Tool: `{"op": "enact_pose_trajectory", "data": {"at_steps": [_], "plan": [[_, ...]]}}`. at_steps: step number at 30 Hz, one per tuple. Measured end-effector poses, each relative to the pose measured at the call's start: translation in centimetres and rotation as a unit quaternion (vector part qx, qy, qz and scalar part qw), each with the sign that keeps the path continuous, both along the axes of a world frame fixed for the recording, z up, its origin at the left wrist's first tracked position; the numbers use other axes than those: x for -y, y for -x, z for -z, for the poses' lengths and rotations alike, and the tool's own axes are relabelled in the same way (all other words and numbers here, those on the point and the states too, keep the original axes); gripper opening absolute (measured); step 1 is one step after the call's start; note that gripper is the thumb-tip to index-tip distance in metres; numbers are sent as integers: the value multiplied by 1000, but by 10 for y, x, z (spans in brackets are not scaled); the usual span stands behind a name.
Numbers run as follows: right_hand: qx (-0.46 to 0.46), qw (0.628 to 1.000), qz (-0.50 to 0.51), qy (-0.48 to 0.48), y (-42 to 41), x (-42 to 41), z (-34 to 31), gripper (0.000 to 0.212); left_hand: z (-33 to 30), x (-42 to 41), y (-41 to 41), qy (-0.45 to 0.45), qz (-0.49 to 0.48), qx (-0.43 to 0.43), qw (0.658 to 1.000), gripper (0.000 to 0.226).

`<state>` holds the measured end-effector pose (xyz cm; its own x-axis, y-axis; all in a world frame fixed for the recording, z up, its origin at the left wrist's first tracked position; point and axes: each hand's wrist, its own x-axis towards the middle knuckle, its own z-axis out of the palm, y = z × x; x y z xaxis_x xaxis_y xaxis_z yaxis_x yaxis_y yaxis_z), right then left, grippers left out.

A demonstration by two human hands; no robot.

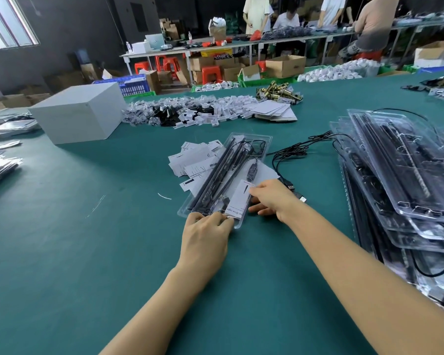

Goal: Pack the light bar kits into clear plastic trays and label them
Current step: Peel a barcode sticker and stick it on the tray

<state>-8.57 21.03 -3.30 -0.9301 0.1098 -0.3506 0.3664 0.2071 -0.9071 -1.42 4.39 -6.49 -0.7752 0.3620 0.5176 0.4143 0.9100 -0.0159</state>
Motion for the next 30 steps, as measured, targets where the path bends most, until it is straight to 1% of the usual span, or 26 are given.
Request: {"op": "enact_pose_trajectory", "data": {"at_steps": [1, 3, 5, 6, 8, 9, 12, 15, 17, 19, 21, 23, 26, 28, 30], "plan": [[-1, 1000, 13, 12, -1, 1, 0, 13, 1, 0, 0, -5, 0, -1, 1000, 25], [9, 997, 37, 69, -3, 0, 2, 18, 3, 0, -1, -25, 2, 0, 1000, 26], [12, 993, 32, 116, -5, -5, 4, 10, 4, 1, 0, -43, 9, 2, 999, 27], [11, 992, 26, 123, -6, -7, 4, 14, 5, 1, 0, -46, 10, -2, 999, 27], [10, 993, 26, 112, -7, -7, 5, 26, 7, 1, 2, -45, 11, -9, 999, 27], [13, 994, 30, 106, -7, -7, 4, 27, 7, 1, 2, -44, 10, -11, 999, 26], [38, 995, 44, 86, -4, -4, 0, 18, 6, 0, 2, -36, 4, -16, 999, 28], [60, 993, 85, 54, 1, 2, -2, 11, 3, -2, 2, -27, 4, -19, 999, 34], [66, 990, 111, 50, 3, 6, -3, 11, 2, -1, 3, -25, 13, -21, 999, 35], [63, 987, 131, 62, 3, 8, -2, 18, 3, 1, 4, -24, 19, -21, 999, 34], [57, 984, 148, 76, 2, 9, -4, 19, 3, 2, 4, -26, 26, -20, 999, 33], [45, 983, 162, 75, 2, 12, -5, 14, 3, 1, 5, -31, 33, -23, 999, 32], [-13, 986, 160, 35, -3, 16, 1, 20, 4, 0, 5, -41, 37, -30, 998, 32], [-44, 989, 143, 3, -6, 18, 7, 13, 5, 0, 5, -45, 44, -33, 997, 33], [-51, 989, 136, 2, -9, 17, 8, 11, 6, 1, 5, -42, 52, -33, 997, 33]]}}
